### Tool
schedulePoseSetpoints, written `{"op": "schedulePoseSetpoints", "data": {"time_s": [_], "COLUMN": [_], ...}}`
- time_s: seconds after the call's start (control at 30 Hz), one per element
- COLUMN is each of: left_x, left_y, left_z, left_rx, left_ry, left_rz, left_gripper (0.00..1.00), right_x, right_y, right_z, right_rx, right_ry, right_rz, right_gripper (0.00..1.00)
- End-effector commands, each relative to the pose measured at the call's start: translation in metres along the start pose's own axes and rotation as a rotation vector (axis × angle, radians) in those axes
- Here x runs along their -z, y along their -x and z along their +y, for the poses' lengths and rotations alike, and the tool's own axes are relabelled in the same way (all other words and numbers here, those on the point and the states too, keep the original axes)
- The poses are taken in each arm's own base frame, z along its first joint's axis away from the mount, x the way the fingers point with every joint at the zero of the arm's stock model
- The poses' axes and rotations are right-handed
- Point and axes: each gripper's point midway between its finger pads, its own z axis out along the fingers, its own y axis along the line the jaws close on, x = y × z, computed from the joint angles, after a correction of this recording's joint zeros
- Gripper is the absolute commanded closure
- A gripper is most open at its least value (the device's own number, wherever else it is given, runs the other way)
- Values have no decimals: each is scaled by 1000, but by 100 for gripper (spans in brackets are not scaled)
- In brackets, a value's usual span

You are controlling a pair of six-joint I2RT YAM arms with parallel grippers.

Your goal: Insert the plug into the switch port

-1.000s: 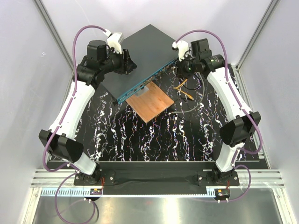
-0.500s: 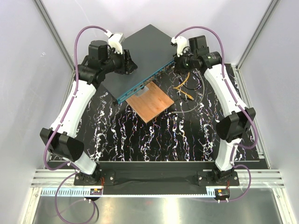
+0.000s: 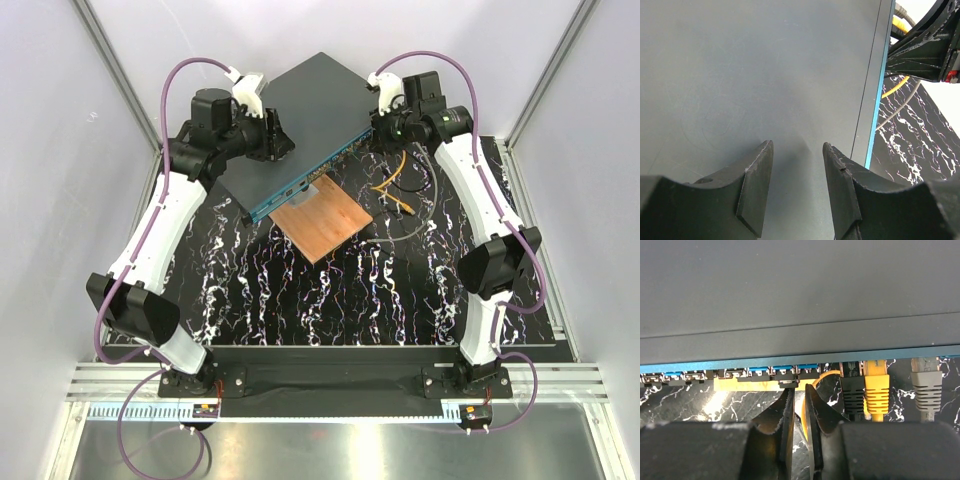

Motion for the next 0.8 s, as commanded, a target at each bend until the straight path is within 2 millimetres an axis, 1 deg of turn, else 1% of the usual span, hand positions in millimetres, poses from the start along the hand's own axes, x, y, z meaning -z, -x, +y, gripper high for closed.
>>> {"op": "schedulePoseSetpoints", "data": {"time_s": [0.0, 0.07, 0.27, 0.4, 0.47, 0.5, 0.53, 0.6, 0.63, 0.7, 0.77], "left_x": [1, 1, 0, 0, 1, 1, 1, 1, 1, 0, 0], "left_y": [18, 18, 18, 18, 16, 16, 17, 17, 17, 16, 15], "left_z": [-6, -6, -5, -3, -1, -1, 1, 1, 1, 4, 4], "left_rx": [-13, -11, -10, -9, -6, -4, -2, 2, 3, 10, 14], "left_ry": [-34, -34, -34, -31, -27, -28, -26, -29, -30, -27, -30], "left_rz": [-58, -58, -57, -55, -51, -49, -52, -51, -53, -53, -51], "left_gripper": [51, 51, 51, 51, 51, 51, 51, 51, 51, 51, 51], "right_x": [5, 4, -2, -5, -2, -1, -4, 2, -1, 5, 3], "right_y": [52, 53, 65, 74, 78, 84, 80, 90, 86, 97, 99], "right_z": [8, 10, 15, 9, 9, 9, 9, 13, 13, 20, 23], "right_rx": [6, -2, -10, -34, -42, -55, -62, -63, -71, -78, -85], "right_ry": [17, 18, 4, -26, -29, -31, -28, -24, -23, -10, -7], "right_rz": [-192, -201, -240, -281, -299, -322, -320, -365, -361, -409, -420], "right_gripper": [80, 80, 79, 79, 79, 79, 79, 78, 78, 78, 78]}}
